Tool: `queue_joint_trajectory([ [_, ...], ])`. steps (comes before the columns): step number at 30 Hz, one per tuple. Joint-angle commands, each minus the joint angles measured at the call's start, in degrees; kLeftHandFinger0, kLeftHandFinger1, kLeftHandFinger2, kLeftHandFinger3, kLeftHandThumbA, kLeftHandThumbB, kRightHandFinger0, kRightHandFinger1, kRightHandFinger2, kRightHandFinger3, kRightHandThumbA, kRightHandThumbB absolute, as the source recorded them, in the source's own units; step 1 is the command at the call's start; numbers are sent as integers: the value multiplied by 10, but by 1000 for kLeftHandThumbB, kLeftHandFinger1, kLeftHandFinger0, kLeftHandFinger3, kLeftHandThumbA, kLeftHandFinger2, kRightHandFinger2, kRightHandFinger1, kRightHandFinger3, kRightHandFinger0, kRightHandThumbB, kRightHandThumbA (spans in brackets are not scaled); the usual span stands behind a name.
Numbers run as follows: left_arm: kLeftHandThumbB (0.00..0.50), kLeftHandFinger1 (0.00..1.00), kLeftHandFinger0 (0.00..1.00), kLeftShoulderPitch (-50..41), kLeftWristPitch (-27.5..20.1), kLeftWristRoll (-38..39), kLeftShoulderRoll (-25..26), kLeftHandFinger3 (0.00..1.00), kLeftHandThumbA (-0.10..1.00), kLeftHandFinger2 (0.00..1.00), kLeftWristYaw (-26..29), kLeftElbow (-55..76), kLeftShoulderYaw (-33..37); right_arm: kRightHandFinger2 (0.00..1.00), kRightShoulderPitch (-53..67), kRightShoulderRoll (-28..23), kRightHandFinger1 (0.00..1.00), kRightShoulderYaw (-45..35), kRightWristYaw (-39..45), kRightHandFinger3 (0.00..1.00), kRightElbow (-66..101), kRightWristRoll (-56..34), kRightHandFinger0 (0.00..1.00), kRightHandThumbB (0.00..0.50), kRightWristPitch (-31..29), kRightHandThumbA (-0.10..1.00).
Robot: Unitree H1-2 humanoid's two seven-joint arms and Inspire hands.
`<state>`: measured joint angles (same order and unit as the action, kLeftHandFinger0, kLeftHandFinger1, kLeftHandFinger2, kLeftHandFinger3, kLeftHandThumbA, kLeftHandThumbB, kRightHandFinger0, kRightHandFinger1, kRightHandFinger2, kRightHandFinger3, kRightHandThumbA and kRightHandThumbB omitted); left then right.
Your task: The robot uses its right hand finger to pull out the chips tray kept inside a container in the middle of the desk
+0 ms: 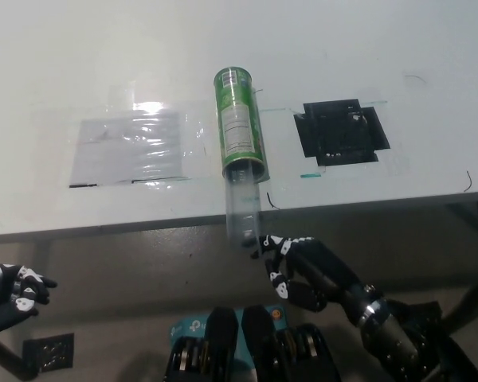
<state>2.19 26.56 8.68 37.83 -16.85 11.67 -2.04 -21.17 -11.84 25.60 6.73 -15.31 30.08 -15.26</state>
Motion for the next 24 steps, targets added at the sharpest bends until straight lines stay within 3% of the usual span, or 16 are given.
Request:
queue_joint_trajectory([
  [1, 0, 570, 566, 7, 4, 2, 17, 816, -69, 646, 7, 5, -5, 682, 8, -6, 354, -7, 21, 804, 42, -12, 193, 98, 3, -100],
  [3, 0, 573, 568, 6, 4, 2, 16, 820, -69, 648, 8, 4, -4, 684, 12, -9, 366, -8, 22, 802, 47, -13, 204, 98, 3, -100],
  [4, 0, 569, 551, 6, 4, 7, 17, 827, -73, 656, 10, 5, -4, 643, 19, -11, 270, -13, 22, 796, 54, -18, 119, 100, 4, -100],
  [5, 0, 566, 544, 6, 4, 9, 16, 826, -73, 655, 10, 5, -4, 639, 20, -13, 254, -15, 23, 796, 57, -18, 89, 100, 6, -100],
  [8, 0, 563, 535, 5, 4, 6, 14, 813, -67, 652, 11, 5, -2, 677, 27, -16, 356, -21, 28, 808, 64, -25, 193, 85, 6, -100],
  [11, 0, 577, 557, 0, 4, 5, 13, 810, -65, 656, 11, 6, -4, 686, 31, -16, 348, -24, 33, 819, 69, -26, 201, 92, 9, -100],
  [14, 0, 557, 558, -3, 4, 12, 11, 792, -69, 632, 15, 5, -4, 824, 30, -9, 175, -38, 23, 892, 71, -34, 36, 101, 12, -100],
  [16, 0, 548, 537, -4, 4, 12, 10, 785, -77, 629, 16, 8, -3, 884, 30, -7, 116, -43, 24, 948, 77, -27, 1, 104, 23, -100],
  [19, 0, 556, 551, -7, 4, 11, 11, 792, -78, 631, 16, 8, -2, 972, 28, -2, 46, -54, 26, 1000, 85, -38, 0, 115, 30, -100],
  [24, 0, 557, 545, -7, 4, 8, 13, 805, -100, 637, 13, 11, -1, 989, 25, 11, 48, -75, 21, 1000, 95, -48, 0, 104, 45, -100],
])
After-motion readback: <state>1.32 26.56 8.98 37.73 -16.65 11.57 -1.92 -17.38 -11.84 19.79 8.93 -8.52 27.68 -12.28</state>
